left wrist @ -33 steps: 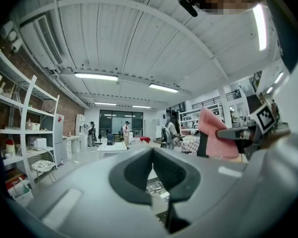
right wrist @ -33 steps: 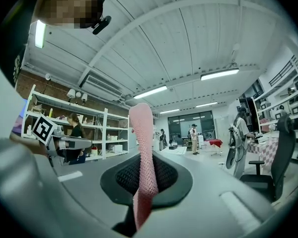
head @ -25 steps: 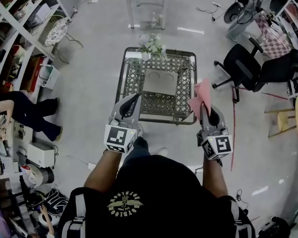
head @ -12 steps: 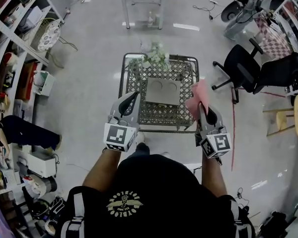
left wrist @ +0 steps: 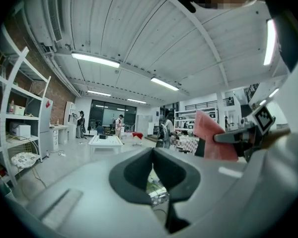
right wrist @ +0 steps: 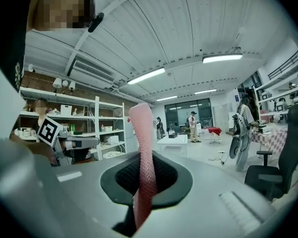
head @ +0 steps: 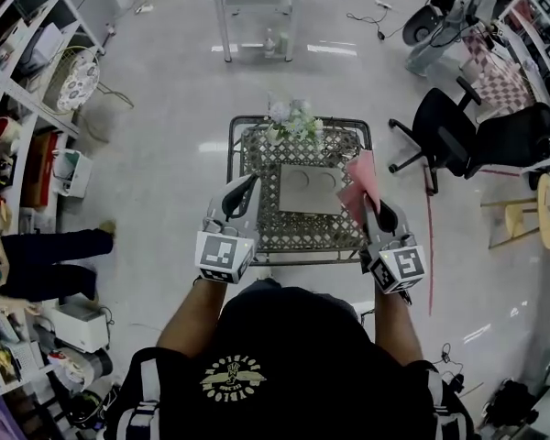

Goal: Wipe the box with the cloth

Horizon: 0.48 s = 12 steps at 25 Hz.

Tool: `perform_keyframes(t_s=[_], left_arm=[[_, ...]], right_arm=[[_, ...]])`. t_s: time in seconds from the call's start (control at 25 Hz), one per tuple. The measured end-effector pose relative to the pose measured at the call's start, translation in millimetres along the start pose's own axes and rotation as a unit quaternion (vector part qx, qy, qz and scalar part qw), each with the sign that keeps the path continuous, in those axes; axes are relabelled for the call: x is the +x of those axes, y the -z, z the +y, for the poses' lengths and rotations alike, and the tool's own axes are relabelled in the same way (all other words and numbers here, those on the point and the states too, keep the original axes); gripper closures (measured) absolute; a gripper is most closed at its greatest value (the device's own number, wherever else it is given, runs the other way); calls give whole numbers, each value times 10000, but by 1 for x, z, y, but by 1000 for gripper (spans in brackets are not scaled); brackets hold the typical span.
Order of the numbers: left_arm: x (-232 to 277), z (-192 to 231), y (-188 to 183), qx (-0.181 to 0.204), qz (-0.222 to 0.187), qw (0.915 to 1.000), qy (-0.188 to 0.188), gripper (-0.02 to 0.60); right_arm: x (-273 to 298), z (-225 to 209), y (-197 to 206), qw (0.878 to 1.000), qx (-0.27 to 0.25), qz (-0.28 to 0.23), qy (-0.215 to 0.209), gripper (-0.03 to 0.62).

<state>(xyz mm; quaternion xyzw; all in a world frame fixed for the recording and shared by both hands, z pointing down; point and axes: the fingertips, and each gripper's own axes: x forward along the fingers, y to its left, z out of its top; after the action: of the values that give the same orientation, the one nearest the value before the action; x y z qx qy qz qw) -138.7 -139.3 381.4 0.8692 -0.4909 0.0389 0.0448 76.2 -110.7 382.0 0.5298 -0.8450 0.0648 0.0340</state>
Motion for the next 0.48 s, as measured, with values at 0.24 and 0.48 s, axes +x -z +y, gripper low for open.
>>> perform_keyframes(t_s=[0.24, 0.48], left_arm=[[24, 25, 0, 128, 11, 9994, 312, 581], [58, 23, 20, 89, 96, 9985, 524, 581]], right_arm=[[32, 7, 8, 9998, 132, 150, 20, 577], [60, 3, 45, 9985, 303, 445, -61, 577]])
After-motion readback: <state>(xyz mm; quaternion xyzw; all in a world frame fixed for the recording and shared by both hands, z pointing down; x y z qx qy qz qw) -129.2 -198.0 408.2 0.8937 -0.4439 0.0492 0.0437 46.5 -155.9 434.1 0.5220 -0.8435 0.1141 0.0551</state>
